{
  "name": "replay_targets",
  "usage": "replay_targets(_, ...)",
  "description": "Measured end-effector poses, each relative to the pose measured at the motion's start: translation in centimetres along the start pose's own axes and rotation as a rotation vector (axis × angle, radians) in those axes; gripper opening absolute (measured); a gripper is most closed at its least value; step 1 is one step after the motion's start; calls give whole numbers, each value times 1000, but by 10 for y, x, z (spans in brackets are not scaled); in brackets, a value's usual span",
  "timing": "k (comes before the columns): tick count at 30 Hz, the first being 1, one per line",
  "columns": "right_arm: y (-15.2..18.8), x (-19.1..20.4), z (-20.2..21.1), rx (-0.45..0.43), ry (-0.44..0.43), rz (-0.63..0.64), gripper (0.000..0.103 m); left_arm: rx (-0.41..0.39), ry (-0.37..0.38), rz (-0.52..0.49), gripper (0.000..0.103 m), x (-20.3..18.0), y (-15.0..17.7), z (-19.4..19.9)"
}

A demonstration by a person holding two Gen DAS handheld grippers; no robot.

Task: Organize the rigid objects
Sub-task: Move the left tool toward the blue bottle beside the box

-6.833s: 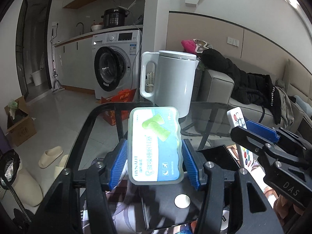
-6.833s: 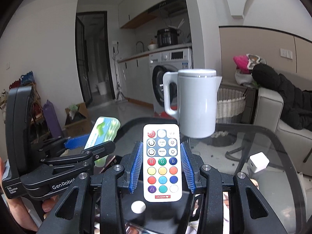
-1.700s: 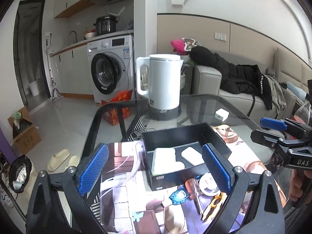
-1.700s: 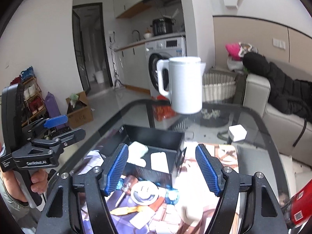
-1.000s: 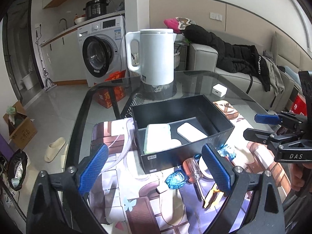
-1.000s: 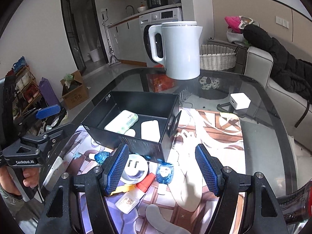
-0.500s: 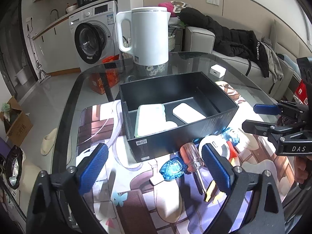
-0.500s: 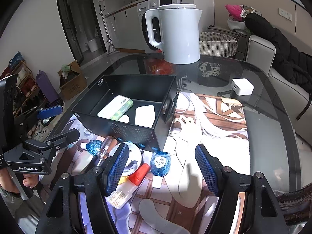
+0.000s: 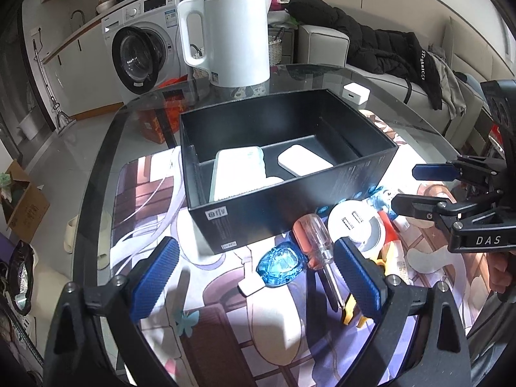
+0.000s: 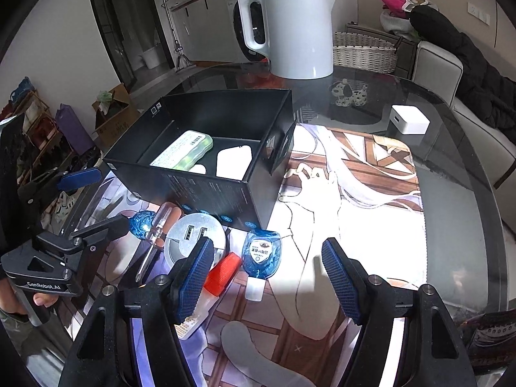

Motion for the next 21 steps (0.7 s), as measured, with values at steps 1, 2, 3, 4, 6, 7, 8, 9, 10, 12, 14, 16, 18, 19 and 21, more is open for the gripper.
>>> replay_targets(1,1,1,-1,5,0,2,72,3,0,-4,97,0,1,-1)
replay_targets(2,2,1,-3,9,1,4,72,7,1,-7,97,-1,2,-1)
replay_targets(3,3,1,-3,11,3,4,72,13,2,-12,97,-1,4,-2)
replay_targets(4,3,2,-4,14,4,4,72,16,2,-14,97,-2,5,-2)
replay_targets(6,5,2,-6,21,3,5,72,26,9,-20,97,-2,7,-3)
replay_targets(7,5,2,-7,24,4,5,72,30,12,-27,97,-3,9,-4)
replay_targets(8,6,2,-8,27,4,6,72,34,9,-36,97,-4,10,-5)
replay_targets(9,6,3,-9,31,4,6,72,35,5,-43,97,-6,11,-6)
replay_targets(10,7,2,-10,34,3,5,72,38,1,-50,97,-6,12,-6)
replay_targets(12,8,3,-12,41,2,6,72,51,6,-53,97,-7,14,-10)
replay_targets(14,7,4,-15,45,3,7,72,61,7,-59,97,-7,17,-11)
replay_targets(16,8,3,-17,50,4,7,72,68,8,-73,97,-10,19,-14)
replay_targets(18,10,2,-19,56,6,6,72,71,13,-75,97,-12,19,-15)
replay_targets(19,10,1,-20,54,4,3,72,72,15,-74,97,-12,19,-16)
replay_targets(21,10,0,-21,54,5,5,72,74,19,-72,97,-11,19,-17)
Point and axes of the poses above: each gripper's, at about its wrist camera, not at the fingertips, and z roughly against the way its jaws point, x to its left, y to its underside, the point moved 1 cm from there along -z, roughly the way its jaws point, and after that the axes turned 14 degrees about -x, right-handed, at the moved point
